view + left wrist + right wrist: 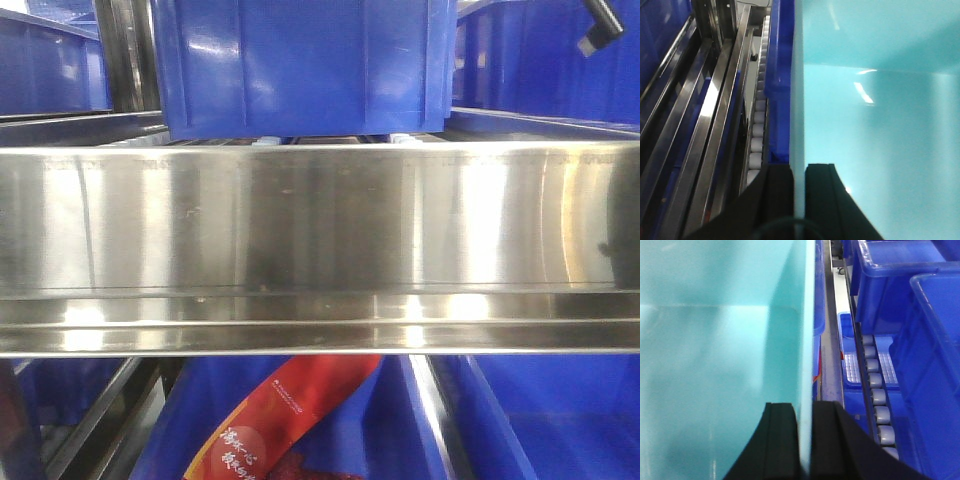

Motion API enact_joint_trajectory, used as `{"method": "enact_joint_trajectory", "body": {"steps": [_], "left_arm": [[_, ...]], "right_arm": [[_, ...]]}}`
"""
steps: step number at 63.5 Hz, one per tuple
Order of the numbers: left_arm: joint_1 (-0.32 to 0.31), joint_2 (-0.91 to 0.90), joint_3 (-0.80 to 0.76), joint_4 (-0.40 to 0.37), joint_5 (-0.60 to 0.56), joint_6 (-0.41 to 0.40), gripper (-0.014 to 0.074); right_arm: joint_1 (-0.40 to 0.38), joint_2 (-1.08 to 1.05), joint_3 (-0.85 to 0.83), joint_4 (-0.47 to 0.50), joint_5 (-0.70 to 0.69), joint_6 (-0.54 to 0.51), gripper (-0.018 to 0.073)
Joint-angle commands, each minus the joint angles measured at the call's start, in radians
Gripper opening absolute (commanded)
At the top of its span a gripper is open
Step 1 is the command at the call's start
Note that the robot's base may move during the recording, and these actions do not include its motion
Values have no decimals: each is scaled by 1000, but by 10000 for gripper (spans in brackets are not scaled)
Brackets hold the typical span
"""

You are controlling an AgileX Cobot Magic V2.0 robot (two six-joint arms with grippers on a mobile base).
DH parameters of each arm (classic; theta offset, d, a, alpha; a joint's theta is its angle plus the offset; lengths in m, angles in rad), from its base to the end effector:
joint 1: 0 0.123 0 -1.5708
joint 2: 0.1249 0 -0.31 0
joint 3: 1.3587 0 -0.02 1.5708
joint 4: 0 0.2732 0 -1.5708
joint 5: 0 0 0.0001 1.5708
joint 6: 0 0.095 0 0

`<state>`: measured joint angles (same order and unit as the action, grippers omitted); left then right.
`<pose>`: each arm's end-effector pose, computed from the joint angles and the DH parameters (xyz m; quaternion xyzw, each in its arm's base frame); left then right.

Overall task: Fetch blue bin and place on conveyor start
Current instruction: 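Lift the light-teal bin with both grippers and pull it off the shelf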

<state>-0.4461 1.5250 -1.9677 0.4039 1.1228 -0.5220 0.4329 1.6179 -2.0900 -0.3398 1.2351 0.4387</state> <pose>0.3081 -0.1100 0.5402 -0.0410 0.8640 -0.0368 0.5006 0.3260 0.1177 0.5352 0.0214 0.8885 0.0277 0.4575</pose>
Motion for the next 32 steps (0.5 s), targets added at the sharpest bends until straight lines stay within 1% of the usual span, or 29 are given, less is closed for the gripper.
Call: {"method": "enact_joint_trajectory", "body": {"steps": [1, 11, 32], "left_arm": [[-7, -11, -10, 10, -53, -5, -111], [-7, -11, -10, 10, -76, -5, -111], [-7, -11, -10, 10, -82, -5, -111]], "right_arm": [[1, -14, -16, -40, -14, -11, -165], [1, -14, -16, -40, -14, -11, -165], [1, -12, -16, -40, -20, -11, -165]]}}
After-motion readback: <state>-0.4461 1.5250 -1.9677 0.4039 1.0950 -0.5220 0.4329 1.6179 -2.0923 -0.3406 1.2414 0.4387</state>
